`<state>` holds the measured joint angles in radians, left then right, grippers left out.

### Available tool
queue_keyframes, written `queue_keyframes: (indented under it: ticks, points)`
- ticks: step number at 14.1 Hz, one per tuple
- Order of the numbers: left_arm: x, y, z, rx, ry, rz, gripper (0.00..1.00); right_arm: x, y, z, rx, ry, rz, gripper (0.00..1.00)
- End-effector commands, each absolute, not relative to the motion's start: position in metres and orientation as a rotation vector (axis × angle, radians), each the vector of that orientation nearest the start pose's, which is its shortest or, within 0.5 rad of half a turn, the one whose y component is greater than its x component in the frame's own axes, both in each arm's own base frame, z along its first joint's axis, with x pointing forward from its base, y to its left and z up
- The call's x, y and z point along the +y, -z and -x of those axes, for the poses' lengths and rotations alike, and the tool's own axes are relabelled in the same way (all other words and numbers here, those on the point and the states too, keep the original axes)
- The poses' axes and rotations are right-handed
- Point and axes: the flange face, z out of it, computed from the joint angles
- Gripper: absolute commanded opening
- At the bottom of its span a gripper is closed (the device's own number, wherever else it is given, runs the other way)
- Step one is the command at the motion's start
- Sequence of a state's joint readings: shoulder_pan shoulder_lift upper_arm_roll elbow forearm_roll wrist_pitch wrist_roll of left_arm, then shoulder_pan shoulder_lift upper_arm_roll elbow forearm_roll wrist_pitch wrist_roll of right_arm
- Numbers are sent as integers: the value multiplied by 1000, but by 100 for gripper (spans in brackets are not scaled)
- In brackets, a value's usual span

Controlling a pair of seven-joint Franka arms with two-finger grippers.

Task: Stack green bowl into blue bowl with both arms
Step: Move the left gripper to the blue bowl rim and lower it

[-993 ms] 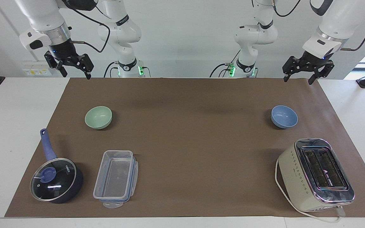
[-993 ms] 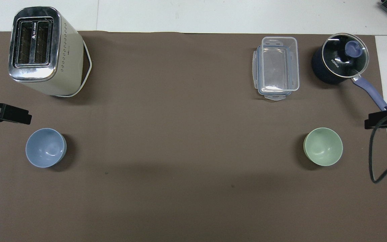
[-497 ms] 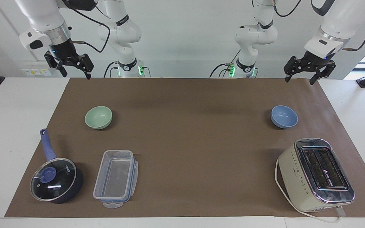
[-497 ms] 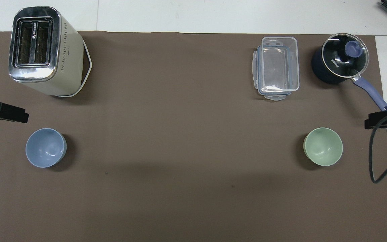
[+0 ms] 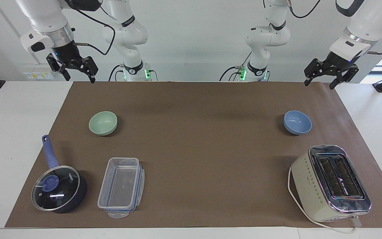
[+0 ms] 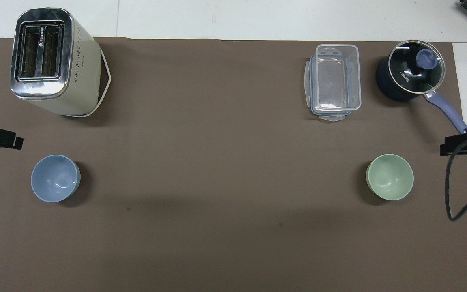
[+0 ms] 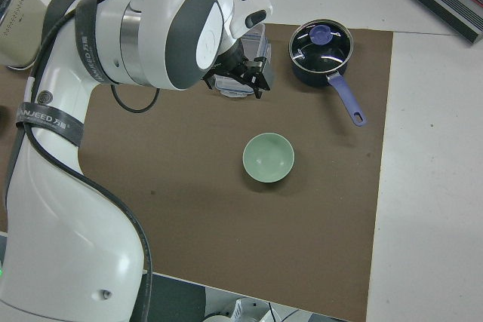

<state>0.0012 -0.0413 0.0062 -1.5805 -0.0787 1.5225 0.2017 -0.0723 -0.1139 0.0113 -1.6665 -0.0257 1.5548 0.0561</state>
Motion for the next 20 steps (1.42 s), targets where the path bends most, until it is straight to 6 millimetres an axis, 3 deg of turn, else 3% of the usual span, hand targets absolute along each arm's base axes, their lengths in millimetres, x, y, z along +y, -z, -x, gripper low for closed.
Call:
queue_keyframes:
  ticks: [1, 7, 20]
  points:
    - [9, -616, -534, 353, 0, 3226, 100, -33, -640, -510, 202, 5, 3158, 100]
    - [53, -555, -531, 388, 0, 3242, 100, -33, -640, -510, 202, 5, 3158, 100]
    - [125, -421, -513, 362, -18, 3334, 100, -33, -640, -510, 202, 5, 3158, 100]
